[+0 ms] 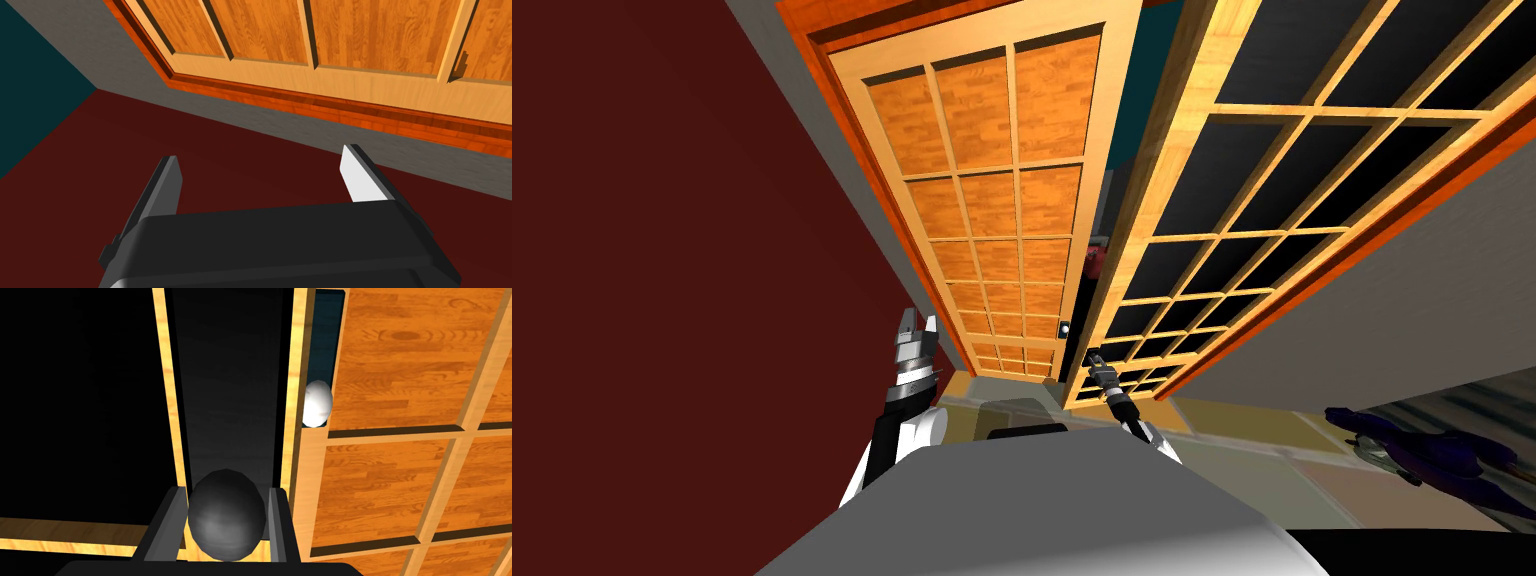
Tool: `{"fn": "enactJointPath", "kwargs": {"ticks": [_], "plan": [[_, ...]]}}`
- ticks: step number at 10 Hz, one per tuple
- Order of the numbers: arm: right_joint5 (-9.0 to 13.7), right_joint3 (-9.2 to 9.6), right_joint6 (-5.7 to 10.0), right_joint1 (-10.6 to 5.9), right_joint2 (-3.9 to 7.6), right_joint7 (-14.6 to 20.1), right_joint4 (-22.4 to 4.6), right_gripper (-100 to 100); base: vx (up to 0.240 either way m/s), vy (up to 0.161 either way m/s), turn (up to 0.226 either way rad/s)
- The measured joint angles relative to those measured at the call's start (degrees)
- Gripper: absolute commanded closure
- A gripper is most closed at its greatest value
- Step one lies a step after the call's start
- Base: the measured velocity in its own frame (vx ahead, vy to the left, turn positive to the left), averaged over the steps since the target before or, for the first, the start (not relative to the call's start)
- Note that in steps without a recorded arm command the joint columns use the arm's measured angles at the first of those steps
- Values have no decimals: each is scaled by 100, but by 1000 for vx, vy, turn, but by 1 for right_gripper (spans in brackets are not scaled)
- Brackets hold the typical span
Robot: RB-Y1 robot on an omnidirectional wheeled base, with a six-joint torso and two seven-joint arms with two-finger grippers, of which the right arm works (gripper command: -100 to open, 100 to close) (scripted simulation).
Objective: Pull the door open
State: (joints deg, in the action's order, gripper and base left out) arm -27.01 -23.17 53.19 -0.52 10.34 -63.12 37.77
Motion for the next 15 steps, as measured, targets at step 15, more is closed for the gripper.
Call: {"fn": "enactJointPath", "kwargs": {"ticks": [15], "plan": [[192,-91,-3,111,14,1547,-10,100,-22,-12,60]]}}
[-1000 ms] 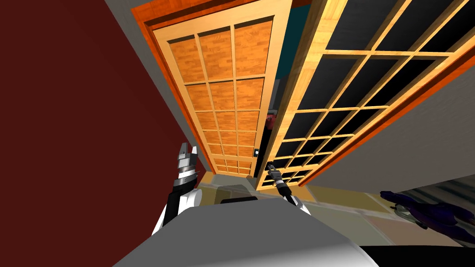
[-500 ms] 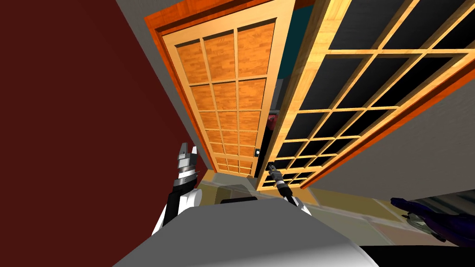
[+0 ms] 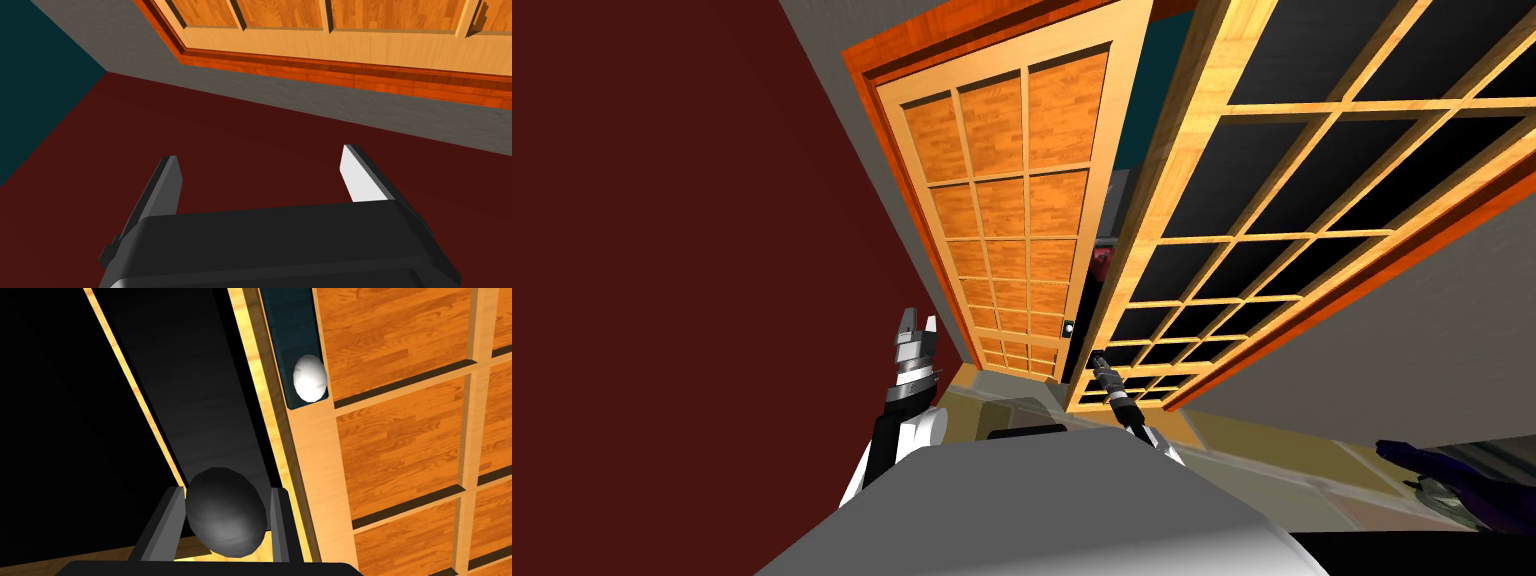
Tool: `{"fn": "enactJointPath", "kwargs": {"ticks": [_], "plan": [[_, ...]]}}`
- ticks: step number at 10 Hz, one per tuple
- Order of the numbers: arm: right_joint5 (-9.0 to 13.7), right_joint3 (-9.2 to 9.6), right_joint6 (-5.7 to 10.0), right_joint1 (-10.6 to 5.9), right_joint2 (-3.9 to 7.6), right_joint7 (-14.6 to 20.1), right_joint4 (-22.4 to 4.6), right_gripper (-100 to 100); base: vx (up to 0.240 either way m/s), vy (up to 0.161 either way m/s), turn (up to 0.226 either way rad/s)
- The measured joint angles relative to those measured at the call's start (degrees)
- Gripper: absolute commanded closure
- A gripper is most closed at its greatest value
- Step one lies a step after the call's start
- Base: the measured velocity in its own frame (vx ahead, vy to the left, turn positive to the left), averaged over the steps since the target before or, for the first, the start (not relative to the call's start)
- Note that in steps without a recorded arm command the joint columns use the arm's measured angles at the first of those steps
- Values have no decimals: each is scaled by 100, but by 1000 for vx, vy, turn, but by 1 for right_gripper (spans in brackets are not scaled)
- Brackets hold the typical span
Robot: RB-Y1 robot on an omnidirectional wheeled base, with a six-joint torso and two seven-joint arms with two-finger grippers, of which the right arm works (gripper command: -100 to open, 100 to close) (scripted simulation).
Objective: Pull the door open
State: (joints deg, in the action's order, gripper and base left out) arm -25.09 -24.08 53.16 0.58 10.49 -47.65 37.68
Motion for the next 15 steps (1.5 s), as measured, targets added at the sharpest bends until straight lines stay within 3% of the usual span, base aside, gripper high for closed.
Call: {"fn": "enactJointPath", "kwargs": {"ticks": [15], "plan": [[351,-167,17,115,24,2034,-82,100,-32,-16,82]]}}
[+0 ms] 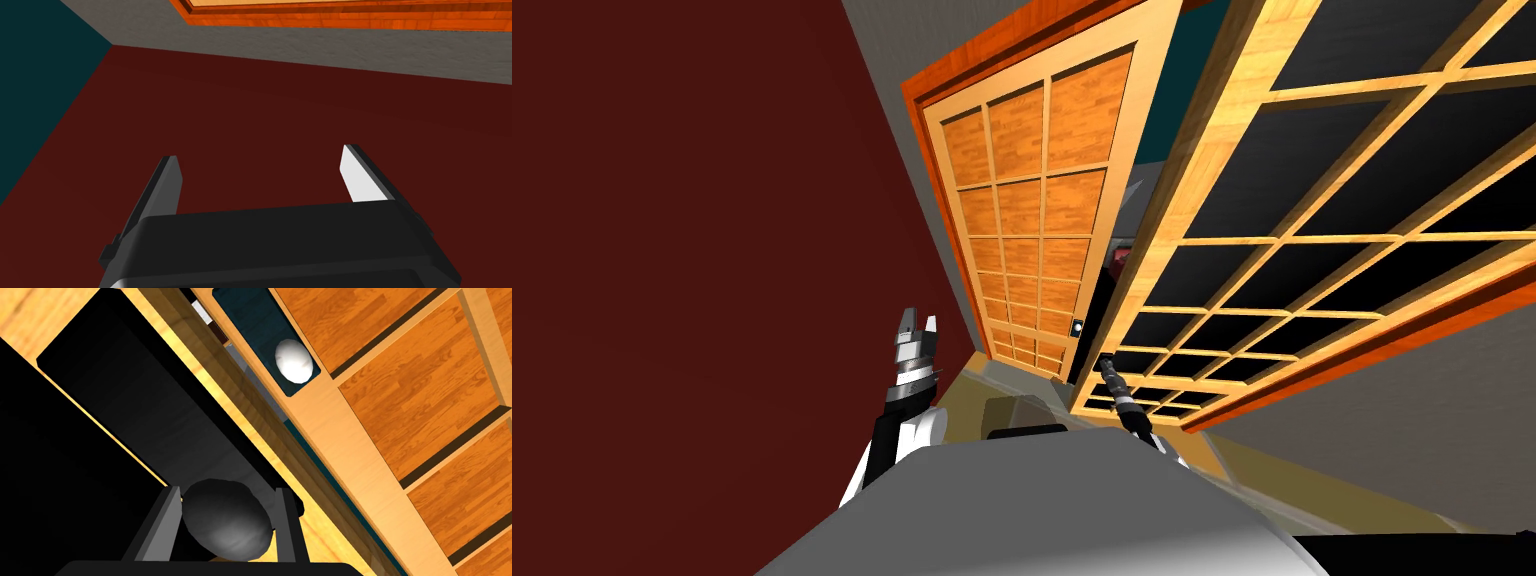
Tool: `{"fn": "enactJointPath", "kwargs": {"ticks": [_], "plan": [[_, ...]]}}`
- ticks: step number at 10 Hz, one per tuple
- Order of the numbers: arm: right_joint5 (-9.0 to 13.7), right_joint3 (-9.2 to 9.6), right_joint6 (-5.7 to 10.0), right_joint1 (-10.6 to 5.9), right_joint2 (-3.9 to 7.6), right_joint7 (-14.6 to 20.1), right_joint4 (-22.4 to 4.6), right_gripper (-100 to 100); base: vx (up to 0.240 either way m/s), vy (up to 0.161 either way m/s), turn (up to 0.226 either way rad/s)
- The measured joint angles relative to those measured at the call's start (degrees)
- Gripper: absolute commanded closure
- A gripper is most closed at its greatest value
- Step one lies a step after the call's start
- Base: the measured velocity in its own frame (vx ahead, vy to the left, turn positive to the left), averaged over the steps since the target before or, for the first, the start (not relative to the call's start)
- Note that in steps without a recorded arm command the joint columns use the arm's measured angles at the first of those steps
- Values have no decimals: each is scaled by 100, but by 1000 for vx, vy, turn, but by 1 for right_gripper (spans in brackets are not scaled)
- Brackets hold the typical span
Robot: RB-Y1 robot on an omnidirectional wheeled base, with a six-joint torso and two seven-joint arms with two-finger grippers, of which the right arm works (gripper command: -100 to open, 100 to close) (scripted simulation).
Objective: Pull the door open
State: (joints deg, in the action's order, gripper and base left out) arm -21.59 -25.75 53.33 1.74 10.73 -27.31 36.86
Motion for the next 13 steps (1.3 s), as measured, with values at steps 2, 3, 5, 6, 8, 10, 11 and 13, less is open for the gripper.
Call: {"fn": "enactJointPath", "kwargs": {"ticks": [2,3,5,6,8,10,11,13], "plan": [[45,-17,0,31,3,232,14,100,-40,-14,91],[63,-25,11,28,11,335,-12,100,-41,-12,117],[108,-43,-5,79,-8,571,44,100,-35,-14,81],[136,-51,-30,97,-8,721,58,100,-55,-20,176],[202,-81,-24,114,4,1013,35,100,-41,-12,93],[273,-129,93,25,62,1245,-201,100,-23,-2,24],[262,-111,20,115,12,1313,-18,100,-31,-5,97],[354,-166,57,89,50,1572,-144,100,-52,-18,139]]}}
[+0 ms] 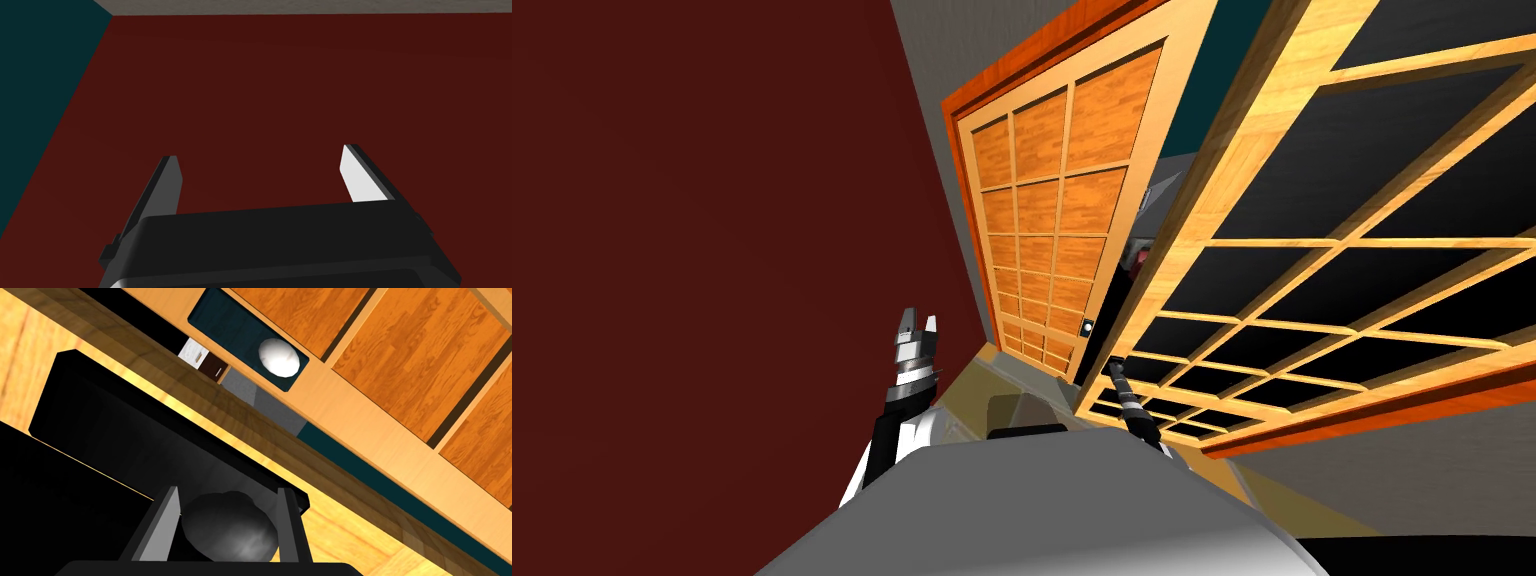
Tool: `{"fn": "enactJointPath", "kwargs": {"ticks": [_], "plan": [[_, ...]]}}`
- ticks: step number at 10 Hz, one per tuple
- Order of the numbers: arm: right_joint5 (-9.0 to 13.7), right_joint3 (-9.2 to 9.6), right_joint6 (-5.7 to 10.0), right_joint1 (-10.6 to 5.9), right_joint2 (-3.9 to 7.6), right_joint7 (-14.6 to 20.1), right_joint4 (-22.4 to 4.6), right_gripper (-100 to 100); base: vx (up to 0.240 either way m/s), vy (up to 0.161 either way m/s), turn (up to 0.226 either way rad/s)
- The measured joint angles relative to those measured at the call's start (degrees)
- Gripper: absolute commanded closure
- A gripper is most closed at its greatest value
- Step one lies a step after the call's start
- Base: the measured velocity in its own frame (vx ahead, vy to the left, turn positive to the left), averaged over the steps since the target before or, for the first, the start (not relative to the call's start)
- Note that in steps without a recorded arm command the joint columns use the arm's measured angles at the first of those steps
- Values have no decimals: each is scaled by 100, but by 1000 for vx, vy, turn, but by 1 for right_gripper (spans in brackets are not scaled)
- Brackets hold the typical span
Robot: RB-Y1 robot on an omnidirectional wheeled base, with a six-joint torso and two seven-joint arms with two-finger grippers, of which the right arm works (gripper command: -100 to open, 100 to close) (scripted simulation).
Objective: Pull the door open
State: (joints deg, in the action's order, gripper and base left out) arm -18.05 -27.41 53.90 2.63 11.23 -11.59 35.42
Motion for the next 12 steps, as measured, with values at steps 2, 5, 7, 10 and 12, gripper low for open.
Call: {"fn": "enactJointPath", "kwargs": {"ticks": [2,5,7,10,12], "plan": [[44,-4,-64,106,-43,295,167,100,-49,-16,98],[104,-15,-149,178,-59,700,286,100,-28,-3,56],[142,-32,-165,197,-60,864,306,100,-29,-3,90],[246,-109,29,75,0,1113,-37,100,-52,-10,111],[295,-119,14,122,9,1371,1,100,-40,-14,91]]}}
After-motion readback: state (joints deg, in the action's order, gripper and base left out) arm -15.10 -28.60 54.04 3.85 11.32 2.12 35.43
